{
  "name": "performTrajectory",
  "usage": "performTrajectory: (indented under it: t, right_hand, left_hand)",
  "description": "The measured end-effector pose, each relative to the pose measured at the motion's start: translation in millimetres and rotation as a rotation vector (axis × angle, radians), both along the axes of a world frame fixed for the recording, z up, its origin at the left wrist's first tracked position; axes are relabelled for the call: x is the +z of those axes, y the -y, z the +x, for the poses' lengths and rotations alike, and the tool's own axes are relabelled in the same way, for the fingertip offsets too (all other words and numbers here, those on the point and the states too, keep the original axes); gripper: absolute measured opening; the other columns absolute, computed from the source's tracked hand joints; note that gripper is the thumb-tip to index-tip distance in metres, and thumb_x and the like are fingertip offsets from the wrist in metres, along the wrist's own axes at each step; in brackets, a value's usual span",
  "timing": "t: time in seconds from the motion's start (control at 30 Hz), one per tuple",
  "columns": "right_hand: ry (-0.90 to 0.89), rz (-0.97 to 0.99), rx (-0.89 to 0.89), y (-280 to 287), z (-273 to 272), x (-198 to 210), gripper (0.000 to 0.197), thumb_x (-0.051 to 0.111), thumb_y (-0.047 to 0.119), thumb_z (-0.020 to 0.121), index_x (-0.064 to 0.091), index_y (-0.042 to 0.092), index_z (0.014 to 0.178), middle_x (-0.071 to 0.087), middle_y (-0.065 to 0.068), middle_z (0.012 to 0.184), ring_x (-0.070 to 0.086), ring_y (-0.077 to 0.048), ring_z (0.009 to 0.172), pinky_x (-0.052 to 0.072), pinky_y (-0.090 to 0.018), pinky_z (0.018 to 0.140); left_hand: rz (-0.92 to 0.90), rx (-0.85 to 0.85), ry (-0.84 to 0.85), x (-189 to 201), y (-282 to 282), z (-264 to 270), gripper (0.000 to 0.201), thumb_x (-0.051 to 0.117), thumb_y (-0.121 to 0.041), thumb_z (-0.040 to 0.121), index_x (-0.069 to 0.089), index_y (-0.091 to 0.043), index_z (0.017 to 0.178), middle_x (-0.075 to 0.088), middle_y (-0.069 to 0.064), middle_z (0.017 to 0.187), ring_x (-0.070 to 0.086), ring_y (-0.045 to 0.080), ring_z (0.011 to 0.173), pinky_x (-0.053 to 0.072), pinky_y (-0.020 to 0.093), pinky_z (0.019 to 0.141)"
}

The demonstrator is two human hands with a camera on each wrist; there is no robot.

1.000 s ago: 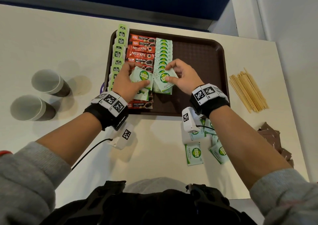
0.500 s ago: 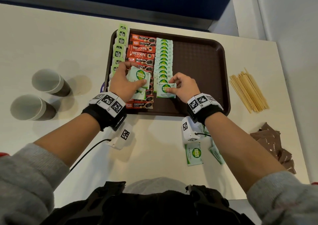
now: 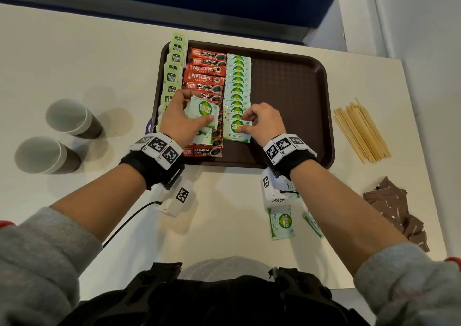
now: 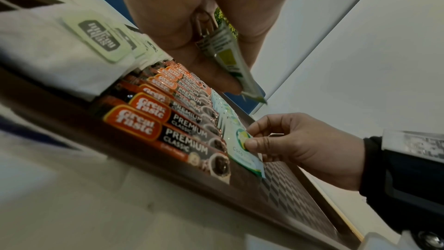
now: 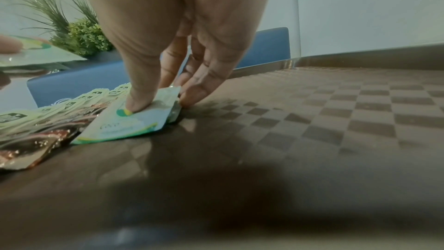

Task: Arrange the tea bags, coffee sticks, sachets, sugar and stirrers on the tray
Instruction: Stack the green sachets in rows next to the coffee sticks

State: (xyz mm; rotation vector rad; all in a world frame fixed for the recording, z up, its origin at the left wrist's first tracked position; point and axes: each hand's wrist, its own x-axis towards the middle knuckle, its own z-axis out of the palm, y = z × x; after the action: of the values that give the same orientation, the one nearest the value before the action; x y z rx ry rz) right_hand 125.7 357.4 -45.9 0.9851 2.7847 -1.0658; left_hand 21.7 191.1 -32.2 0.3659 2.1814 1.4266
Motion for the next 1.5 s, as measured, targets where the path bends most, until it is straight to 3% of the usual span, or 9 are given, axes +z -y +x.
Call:
performTrajectory:
  t: [0.23, 0.53, 0.93, 1.07, 1.17, 1.27, 1.5]
  right_hand:
    - [-0.005, 0.023, 0.004, -0.1, -1.1, -1.4, 0.028, 0.082, 0.018, 0.070, 0.066, 0.011, 0.091, 0.050, 0.001, 0.093, 0.049, -0.008, 0.081, 0.043, -0.020, 0.078]
    - [0.009, 0.047, 0.027, -2.2, -2.6, 0.3, 0.028, 0.082, 0.021, 0.070, 0.066, 0.012, 0.091, 0.051, 0.001, 0.095, 0.050, -0.009, 0.083, 0.044, -0.021, 0.079]
    - [-0.041, 0.050, -0.002, -2.5, -2.3, 4.6, 0.026, 0.080, 0.023, 0.072, 0.065, 0.010, 0.089, 0.049, 0.000, 0.091, 0.049, -0.010, 0.078, 0.043, -0.020, 0.074]
    - [-0.135, 0.000, 0.007, 3.9, -8.1, 17.2, 0.026, 0.071, 0.036, 0.081, 0.067, 0.011, 0.089, 0.056, 0.002, 0.086, 0.049, -0.004, 0.071, 0.037, -0.006, 0.061]
    - [-0.139, -0.142, 0.066, 10.4, -15.1, 27.5, 0.026, 0.070, 0.040, 0.081, 0.068, 0.017, 0.093, 0.062, 0.004, 0.083, 0.052, 0.000, 0.068, 0.040, -0.003, 0.059]
    - [-0.113, -0.209, 0.152, 14.7, -19.4, 32.0, 0.026, 0.074, 0.034, 0.079, 0.068, 0.019, 0.098, 0.058, 0.008, 0.078, 0.051, -0.001, 0.068, 0.041, -0.003, 0.059]
    - [-0.150, -0.240, 0.130, 4.7, -16.7, 38.8, 0.021, 0.076, 0.017, 0.077, 0.069, 0.013, 0.096, 0.058, 0.013, 0.076, 0.050, 0.002, 0.065, 0.042, -0.005, 0.061]
  left_hand:
    - [0.003, -0.010, -0.009, -0.2, -0.1, -0.3, 0.048, 0.077, -0.012, 0.076, 0.045, -0.021, 0.111, 0.059, -0.001, 0.107, 0.062, 0.014, 0.096, 0.054, 0.028, 0.081]
    - [0.009, -0.027, -0.024, 0.4, -1.5, 1.9, 0.047, 0.077, -0.011, 0.077, 0.043, -0.020, 0.109, 0.057, -0.001, 0.105, 0.059, 0.012, 0.094, 0.052, 0.028, 0.082]
    - [0.014, -0.046, -0.016, -2.8, -2.6, 3.7, 0.048, 0.079, -0.013, 0.075, 0.045, -0.022, 0.108, 0.061, 0.000, 0.104, 0.064, 0.017, 0.098, 0.055, 0.040, 0.087]
    - [0.030, -0.058, -0.029, -2.8, -3.3, 4.9, 0.050, 0.081, -0.015, 0.073, 0.045, -0.022, 0.107, 0.060, -0.003, 0.101, 0.063, 0.013, 0.093, 0.055, 0.030, 0.080]
    - [0.045, -0.100, -0.046, -0.6, -3.9, 6.2, 0.052, 0.082, -0.017, 0.071, 0.046, -0.021, 0.108, 0.058, -0.008, 0.095, 0.059, 0.004, 0.083, 0.050, 0.013, 0.067]
    - [0.058, -0.141, -0.050, -1.0, -4.1, 7.4, 0.054, 0.084, -0.018, 0.068, 0.048, -0.017, 0.109, 0.057, -0.008, 0.093, 0.054, 0.001, 0.080, 0.045, 0.007, 0.065]
    - [0.047, -0.153, -0.018, -3.8, 0.0, 9.3, 0.049, 0.085, -0.018, 0.068, 0.051, -0.020, 0.103, 0.061, -0.006, 0.094, 0.060, 0.011, 0.084, 0.051, 0.026, 0.076]
